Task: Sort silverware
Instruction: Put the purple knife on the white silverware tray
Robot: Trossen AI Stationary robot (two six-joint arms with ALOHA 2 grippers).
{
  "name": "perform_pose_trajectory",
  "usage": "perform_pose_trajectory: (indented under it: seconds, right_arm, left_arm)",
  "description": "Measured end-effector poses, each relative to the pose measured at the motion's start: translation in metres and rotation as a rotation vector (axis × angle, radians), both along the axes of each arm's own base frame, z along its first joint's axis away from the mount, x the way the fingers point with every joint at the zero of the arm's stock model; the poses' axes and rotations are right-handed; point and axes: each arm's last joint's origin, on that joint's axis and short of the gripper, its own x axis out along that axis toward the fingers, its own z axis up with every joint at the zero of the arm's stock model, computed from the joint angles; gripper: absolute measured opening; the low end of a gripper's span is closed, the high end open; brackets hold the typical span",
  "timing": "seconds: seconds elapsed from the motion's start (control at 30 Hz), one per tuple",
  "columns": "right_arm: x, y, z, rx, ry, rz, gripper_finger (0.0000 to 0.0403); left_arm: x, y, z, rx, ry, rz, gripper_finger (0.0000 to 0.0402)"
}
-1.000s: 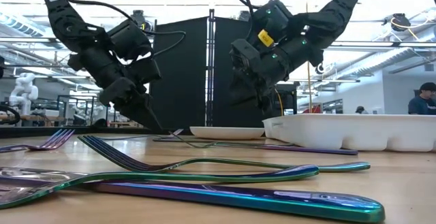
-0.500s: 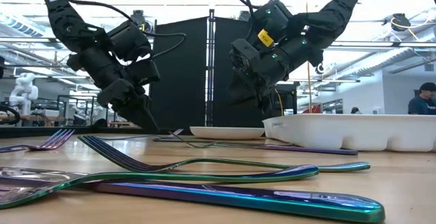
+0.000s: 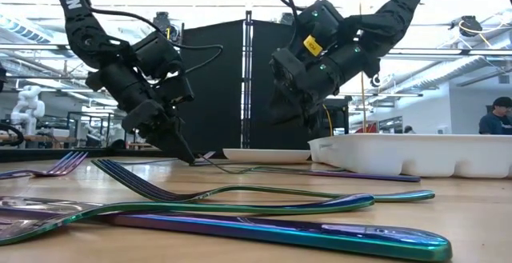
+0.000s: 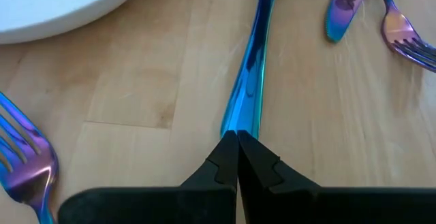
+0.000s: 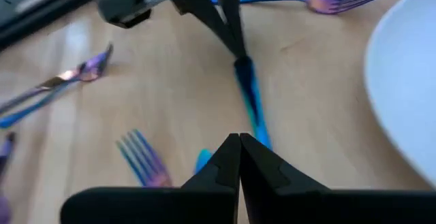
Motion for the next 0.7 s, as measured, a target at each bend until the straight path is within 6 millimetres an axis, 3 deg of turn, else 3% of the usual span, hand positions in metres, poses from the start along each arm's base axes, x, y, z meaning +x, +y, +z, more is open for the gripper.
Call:
perform_pose_trajectory:
  seconds: [0.17, 0.47, 0.7]
  right_arm:
    - [-0.003, -0.007, -0.003, -0.017, 0.040, 0.006, 0.0040]
    - [-0.008, 0.001, -0.010, -0.097, 0.137, 0.111, 0.0176]
    - [-0.018, 0.012, -0.020, -0.126, 0.287, 0.188, 0.0222]
  left_arm:
    - [0.000, 0.000, 0.000, 0.000, 0.002, 0.000, 0.0000]
    - [-0.001, 0.000, -0.001, -0.003, 0.003, 0.001, 0.0000]
    - [-0.001, 0.000, -0.001, -0.007, 0.002, 0.004, 0.0000]
